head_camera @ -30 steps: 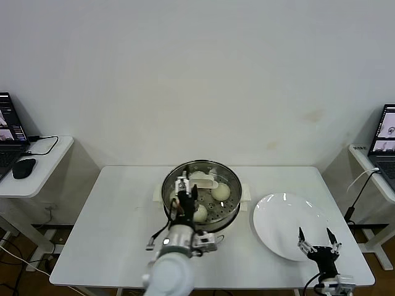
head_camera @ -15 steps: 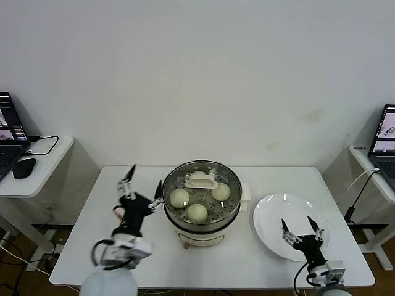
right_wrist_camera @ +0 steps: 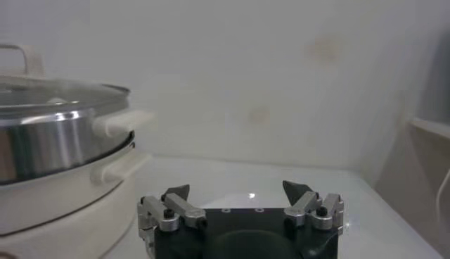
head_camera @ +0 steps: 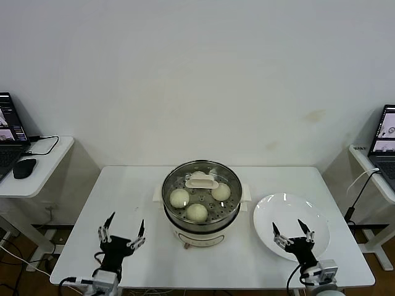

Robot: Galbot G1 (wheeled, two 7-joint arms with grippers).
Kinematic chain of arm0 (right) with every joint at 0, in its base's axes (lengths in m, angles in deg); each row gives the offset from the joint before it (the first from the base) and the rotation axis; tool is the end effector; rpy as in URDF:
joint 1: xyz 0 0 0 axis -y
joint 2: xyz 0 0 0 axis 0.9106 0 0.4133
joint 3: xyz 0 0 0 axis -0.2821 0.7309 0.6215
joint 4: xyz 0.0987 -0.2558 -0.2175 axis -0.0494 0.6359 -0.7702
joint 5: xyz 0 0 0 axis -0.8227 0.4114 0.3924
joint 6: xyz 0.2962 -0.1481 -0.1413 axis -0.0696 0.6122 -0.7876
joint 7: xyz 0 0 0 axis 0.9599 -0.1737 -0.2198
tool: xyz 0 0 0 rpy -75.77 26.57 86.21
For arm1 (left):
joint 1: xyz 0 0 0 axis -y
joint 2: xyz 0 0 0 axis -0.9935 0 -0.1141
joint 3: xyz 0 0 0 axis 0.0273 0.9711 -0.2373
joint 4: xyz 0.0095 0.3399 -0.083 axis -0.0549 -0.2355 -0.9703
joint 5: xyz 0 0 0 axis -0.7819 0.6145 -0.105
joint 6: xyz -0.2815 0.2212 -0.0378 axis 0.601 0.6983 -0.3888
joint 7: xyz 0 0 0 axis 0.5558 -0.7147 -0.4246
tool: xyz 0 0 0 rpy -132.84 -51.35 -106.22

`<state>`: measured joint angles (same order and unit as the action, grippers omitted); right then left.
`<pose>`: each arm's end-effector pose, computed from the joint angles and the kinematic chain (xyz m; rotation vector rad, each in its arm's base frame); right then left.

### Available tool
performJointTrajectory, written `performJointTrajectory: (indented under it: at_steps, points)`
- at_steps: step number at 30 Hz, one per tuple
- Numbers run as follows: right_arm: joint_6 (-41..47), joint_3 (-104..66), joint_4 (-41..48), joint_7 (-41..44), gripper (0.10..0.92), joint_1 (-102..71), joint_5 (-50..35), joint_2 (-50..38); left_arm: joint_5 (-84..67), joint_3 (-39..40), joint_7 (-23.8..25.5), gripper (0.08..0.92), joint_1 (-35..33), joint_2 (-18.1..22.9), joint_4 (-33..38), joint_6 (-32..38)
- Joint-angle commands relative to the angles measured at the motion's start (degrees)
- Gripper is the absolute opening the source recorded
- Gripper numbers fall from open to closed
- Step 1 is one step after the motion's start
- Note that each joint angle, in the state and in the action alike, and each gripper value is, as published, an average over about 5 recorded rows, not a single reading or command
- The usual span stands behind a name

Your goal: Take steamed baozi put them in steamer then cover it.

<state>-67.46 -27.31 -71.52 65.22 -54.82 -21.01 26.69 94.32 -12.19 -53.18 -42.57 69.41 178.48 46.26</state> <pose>0.1892 -0.1105 -0.3399 0.0912 -2.9136 0.0459 0.1554 0.0303 -0.2848 -0.0667 -2.9078 -0.5567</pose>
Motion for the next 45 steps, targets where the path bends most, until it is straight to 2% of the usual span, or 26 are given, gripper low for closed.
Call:
performJointTrajectory:
  at_steps: [1,13,36,45]
  points:
    - [4.06,1.37,-3.97,-2.90,0.823,-1.82,-3.63,-1.07,-6.84,-2.50,-0.40,0.823,-7.54,-0.21,-3.21,0.14]
    - [5.28,-0.29,-5.81,-1.71,0.823,-4.06,-3.45,-0.58,-7.17,-2.53,-1.35,0.823,-8.49,-0.51,-0.54,3.49]
    - [2.44,-4.27,-9.25,-3.08,0.823,-6.64,-0.06,4.72,-8.28,-3.84,-1.63,0.823,-4.84,-2.47,-0.97,5.64]
    - [2.22,-4.22,-8.67,-3.09,0.823,-6.25,0.74,4.82,-8.11,-3.64,-1.64,0.823,-4.91,-1.89,-0.83,5.79]
